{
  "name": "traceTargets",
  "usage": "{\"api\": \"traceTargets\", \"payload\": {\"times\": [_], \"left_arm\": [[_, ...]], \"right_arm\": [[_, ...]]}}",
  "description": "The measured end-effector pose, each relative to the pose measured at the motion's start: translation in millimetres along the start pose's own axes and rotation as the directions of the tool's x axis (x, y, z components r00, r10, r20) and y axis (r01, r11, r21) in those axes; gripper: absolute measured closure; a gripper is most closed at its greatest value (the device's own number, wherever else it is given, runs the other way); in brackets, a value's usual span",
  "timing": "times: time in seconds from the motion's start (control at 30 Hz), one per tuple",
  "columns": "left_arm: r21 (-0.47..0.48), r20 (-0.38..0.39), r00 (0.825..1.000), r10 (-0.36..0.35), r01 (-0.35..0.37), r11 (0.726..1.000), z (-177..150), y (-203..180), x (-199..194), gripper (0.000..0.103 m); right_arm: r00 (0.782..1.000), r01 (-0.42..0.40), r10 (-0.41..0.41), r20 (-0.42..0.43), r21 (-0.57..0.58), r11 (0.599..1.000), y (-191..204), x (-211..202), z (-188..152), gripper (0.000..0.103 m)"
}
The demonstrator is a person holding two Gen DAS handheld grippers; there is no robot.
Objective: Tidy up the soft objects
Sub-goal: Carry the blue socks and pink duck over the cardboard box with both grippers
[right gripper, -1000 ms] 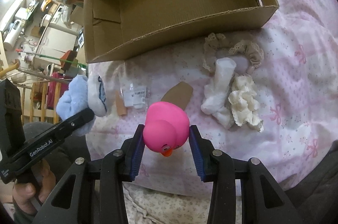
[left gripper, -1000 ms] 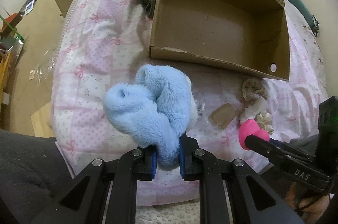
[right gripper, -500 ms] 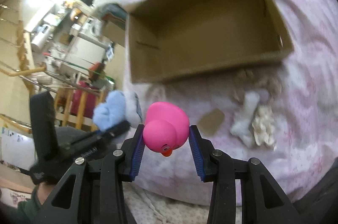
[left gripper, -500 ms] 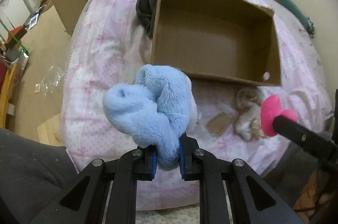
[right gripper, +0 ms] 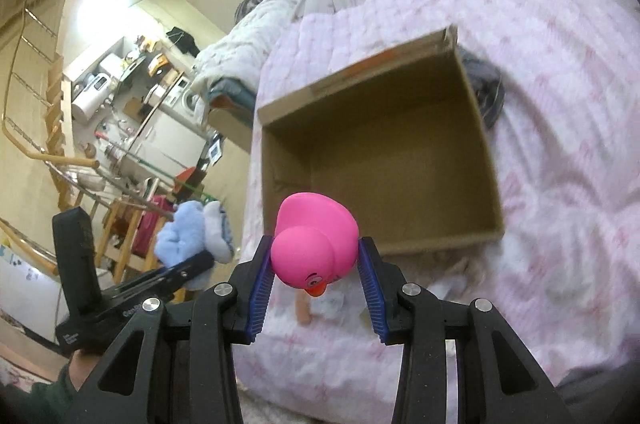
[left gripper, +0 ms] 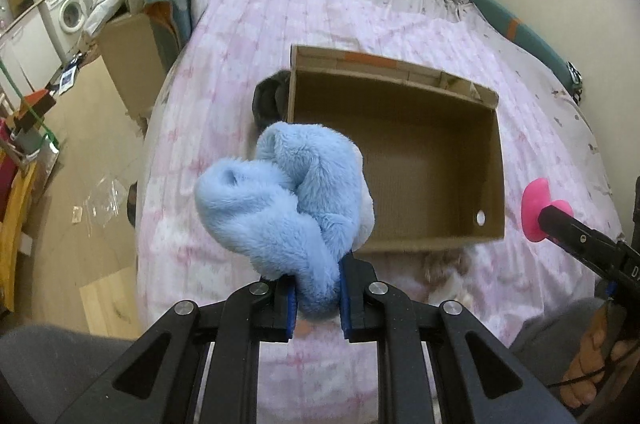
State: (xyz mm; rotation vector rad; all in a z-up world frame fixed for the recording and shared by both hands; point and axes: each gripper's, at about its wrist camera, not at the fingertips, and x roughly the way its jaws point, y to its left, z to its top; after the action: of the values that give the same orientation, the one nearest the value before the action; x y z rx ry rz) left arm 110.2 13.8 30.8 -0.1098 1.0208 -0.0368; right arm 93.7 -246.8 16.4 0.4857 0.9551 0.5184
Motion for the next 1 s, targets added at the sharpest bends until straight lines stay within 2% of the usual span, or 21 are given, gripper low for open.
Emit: {"api": "traceTargets", "payload": {"times": [0.2, 0.43, 0.57, 0.67, 0.87, 1.0], "left_arm": [[0.008, 0.007, 1.000, 0.004, -0.004, 1.000, 23, -5, 14, 0.088], [0.040, 0.027, 0.999, 0.022, -0.023, 0.999, 36, -16, 48, 0.088], [0.070, 0.053, 0.999, -0.003, -0.001, 0.998, 31, -21, 69, 0.088], [0.075, 0.044, 0.999, -0.003, 0.000, 0.997, 25, -21, 85, 0.088], [0.094, 0.016, 1.000, 0.024, -0.026, 0.995, 19, -21, 102, 0.088], [0.102, 0.035, 0.999, 0.030, -0.034, 0.994, 17, -22, 102, 0.087]], "right_arm": [[0.999, 0.034, -0.033, 0.038, -0.029, 0.999, -8, 1, 21, 0.059], [0.995, 0.090, -0.089, 0.034, -0.017, 0.996, -29, 26, 32, 0.059], [0.994, 0.112, -0.113, 0.010, 0.046, 0.993, -54, 42, 25, 0.059], [0.991, 0.135, -0.134, -0.019, 0.086, 0.987, -66, 51, 23, 0.059], [0.982, 0.185, -0.182, -0.052, 0.044, 0.982, -64, 63, 20, 0.059], [0.975, 0.213, -0.211, -0.074, 0.020, 0.977, -61, 70, 21, 0.059]]}}
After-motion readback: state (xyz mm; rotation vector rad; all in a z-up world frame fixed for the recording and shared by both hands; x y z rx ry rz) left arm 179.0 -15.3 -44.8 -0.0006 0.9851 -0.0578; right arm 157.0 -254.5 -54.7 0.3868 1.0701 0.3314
